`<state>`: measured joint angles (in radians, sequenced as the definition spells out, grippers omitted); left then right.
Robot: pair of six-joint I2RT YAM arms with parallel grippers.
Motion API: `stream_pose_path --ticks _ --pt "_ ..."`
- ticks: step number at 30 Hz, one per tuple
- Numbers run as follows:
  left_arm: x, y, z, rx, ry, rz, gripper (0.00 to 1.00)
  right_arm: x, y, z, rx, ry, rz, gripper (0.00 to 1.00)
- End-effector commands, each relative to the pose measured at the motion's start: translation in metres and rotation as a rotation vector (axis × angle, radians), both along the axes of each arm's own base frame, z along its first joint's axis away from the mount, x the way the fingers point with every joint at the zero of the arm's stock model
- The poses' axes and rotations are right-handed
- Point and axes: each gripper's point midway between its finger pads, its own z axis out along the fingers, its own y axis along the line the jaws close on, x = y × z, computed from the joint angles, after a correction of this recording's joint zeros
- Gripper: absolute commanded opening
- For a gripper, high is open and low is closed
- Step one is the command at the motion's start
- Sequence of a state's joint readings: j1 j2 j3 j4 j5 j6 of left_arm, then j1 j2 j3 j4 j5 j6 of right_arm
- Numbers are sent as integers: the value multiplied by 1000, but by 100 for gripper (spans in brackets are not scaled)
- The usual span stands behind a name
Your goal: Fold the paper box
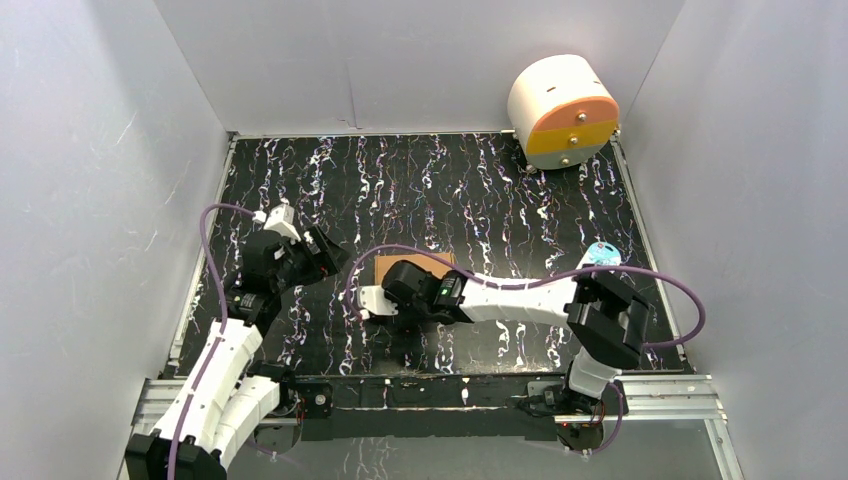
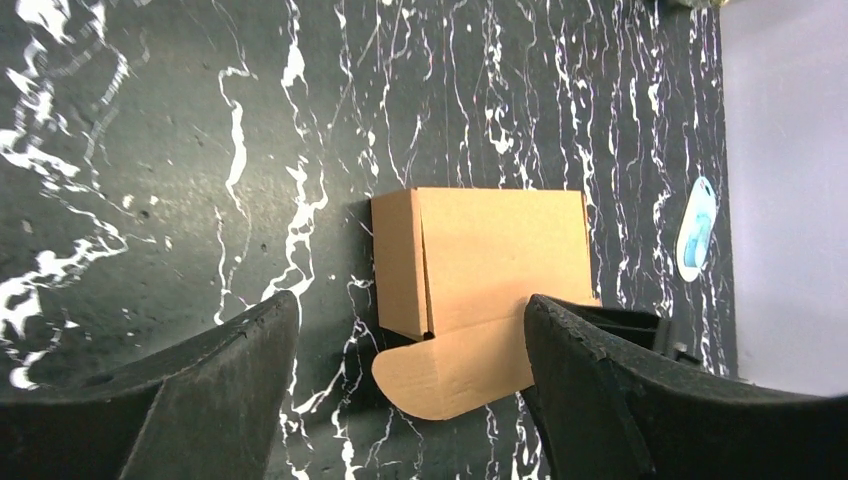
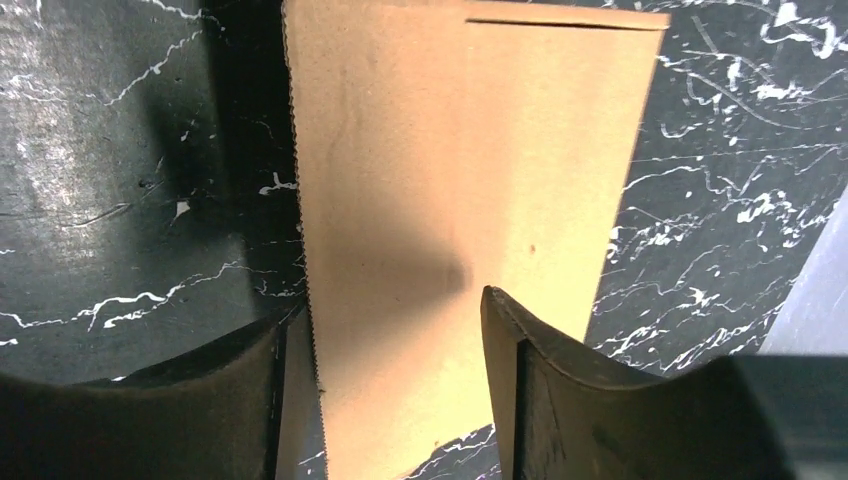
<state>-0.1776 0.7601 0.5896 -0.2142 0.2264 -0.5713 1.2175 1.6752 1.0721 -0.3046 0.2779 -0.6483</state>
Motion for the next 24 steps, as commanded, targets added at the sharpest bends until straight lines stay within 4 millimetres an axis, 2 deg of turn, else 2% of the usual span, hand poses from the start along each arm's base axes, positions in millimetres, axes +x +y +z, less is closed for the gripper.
stream_pose_path --ticks 1,5,12,16,19,24 --pt "-2 -18 -8 -112 41 -49 79 2 18 54 195 -15 -22 70" --pt "-8 -24 -23 -158 80 -56 79 3 14 80 268 44 -45 80" --pt "-19 -33 -45 -238 130 -50 76 35 0 115 485 290 -89 84" --pt "-22 -40 -54 -249 149 -52 76 48 -6 124 576 394 -68 86" --pt "-23 -43 -63 -253 158 -41 75 79 -17 119 624 406 -153 87" --pt "-22 -60 -71 -275 170 -62 73 131 -35 107 724 519 -303 81"
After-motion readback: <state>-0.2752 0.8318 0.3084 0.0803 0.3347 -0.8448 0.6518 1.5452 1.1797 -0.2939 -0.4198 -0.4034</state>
